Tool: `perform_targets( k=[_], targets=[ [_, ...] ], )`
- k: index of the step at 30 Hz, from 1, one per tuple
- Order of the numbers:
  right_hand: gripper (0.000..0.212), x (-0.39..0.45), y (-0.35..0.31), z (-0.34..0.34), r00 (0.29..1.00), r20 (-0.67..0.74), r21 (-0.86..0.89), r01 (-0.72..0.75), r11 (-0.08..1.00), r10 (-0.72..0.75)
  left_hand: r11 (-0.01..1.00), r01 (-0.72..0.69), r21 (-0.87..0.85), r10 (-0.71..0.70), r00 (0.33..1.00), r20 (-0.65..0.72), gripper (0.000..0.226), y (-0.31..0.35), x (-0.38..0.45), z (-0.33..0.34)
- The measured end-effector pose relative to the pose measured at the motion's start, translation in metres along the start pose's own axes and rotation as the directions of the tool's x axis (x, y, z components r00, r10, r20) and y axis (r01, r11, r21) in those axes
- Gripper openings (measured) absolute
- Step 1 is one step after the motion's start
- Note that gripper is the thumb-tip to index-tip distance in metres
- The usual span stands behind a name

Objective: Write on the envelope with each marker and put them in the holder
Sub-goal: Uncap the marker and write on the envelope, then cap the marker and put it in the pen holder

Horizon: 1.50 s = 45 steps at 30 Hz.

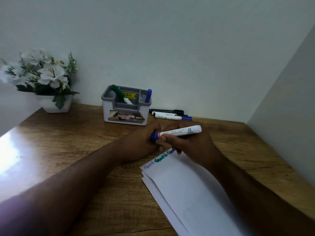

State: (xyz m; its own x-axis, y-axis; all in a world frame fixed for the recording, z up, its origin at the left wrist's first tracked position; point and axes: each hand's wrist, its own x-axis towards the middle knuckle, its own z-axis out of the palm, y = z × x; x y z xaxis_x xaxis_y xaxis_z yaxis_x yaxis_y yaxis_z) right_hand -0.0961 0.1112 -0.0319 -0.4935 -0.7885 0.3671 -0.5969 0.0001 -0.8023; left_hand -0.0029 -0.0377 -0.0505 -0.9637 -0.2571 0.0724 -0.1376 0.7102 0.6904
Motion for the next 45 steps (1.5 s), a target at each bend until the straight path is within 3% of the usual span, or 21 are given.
perform_targets(
  k=[10,14,17,19,20,22,23,25,27,29,33,37,38,42,45],
  targets=[
    [0.016,0.009,0.002,0.020,0.997,0.008,-0.022,0.073,0.997,-0.073,0.979,-0.057,-0.194,0.024,0.985,-0.168,0.028,-0.005,-0.006,-0.006],
    [0.012,0.016,-0.008,0.028,0.972,0.153,-0.126,0.196,0.972,-0.177,0.929,-0.045,-0.369,-0.022,0.984,-0.175,0.036,-0.005,-0.011,-0.013],
    [0.028,0.035,-0.024,0.029,0.956,0.199,-0.207,0.255,0.945,-0.214,0.847,-0.040,-0.530,-0.121,0.957,-0.264,0.047,-0.014,-0.015,-0.023],
    [0.035,0.057,-0.042,0.030,0.961,0.198,-0.208,0.234,0.950,-0.193,0.790,-0.025,-0.613,-0.292,0.863,-0.411,0.036,-0.031,-0.018,-0.035],
    [0.044,0.069,-0.051,0.032,0.954,0.243,-0.239,0.236,0.942,-0.177,0.773,-0.025,-0.634,-0.378,0.784,-0.492,0.030,-0.039,-0.020,-0.042],
    [0.073,0.093,-0.066,0.038,0.911,0.357,-0.473,0.366,0.802,-0.205,0.761,-0.048,-0.647,-0.501,0.592,-0.632,0.021,-0.053,-0.023,-0.056],
    [0.075,0.103,-0.073,0.041,0.904,0.360,-0.530,0.402,0.746,-0.231,0.756,-0.058,-0.653,-0.540,0.507,-0.671,0.021,-0.055,-0.024,-0.061],
    [0.055,0.123,-0.086,0.052,0.918,0.264,-0.499,0.393,0.772,-0.296,0.743,-0.052,-0.667,-0.593,0.410,-0.693,0.022,-0.057,-0.022,-0.065],
    [0.036,0.142,-0.094,0.067,0.914,0.126,-0.509,0.392,0.766,-0.385,0.752,-0.038,-0.658,-0.589,0.410,-0.697,0.017,-0.059,-0.016,-0.064],
    [0.033,0.156,-0.096,0.083,0.910,0.112,-0.577,0.386,0.720,-0.398,0.774,-0.027,-0.632,-0.563,0.426,-0.708,0.012,-0.060,-0.010,-0.061],
    [0.039,0.166,-0.083,0.103,0.895,0.292,-0.713,0.438,0.547,-0.336,0.822,-0.010,-0.570,-0.512,0.427,-0.745,0.011,-0.062,-0.003,-0.059],
    [0.044,0.167,-0.060,0.111,0.883,0.446,-0.825,0.469,0.314,-0.147,0.826,-0.018,-0.564,-0.491,0.468,-0.734,0.016,-0.068,0.001,-0.057],
    [0.044,0.168,-0.056,0.110,0.890,0.447,-0.823,0.449,0.348,-0.092,0.828,-0.013,-0.560,-0.486,0.481,-0.729,0.019,-0.069,0.002,-0.056],
    [0.037,0.167,-0.058,0.098,0.923,0.376,-0.527,0.286,0.800,-0.082,0.863,0.035,-0.505,-0.455,0.488,-0.744,0.021,-0.071,0.003,-0.054],
    [0.047,0.161,-0.070,0.082,0.937,0.300,-0.336,0.277,0.900,-0.177,0.919,0.045,-0.391,-0.359,0.505,-0.785,0.015,-0.068,0.002,-0.051]
  ],
)
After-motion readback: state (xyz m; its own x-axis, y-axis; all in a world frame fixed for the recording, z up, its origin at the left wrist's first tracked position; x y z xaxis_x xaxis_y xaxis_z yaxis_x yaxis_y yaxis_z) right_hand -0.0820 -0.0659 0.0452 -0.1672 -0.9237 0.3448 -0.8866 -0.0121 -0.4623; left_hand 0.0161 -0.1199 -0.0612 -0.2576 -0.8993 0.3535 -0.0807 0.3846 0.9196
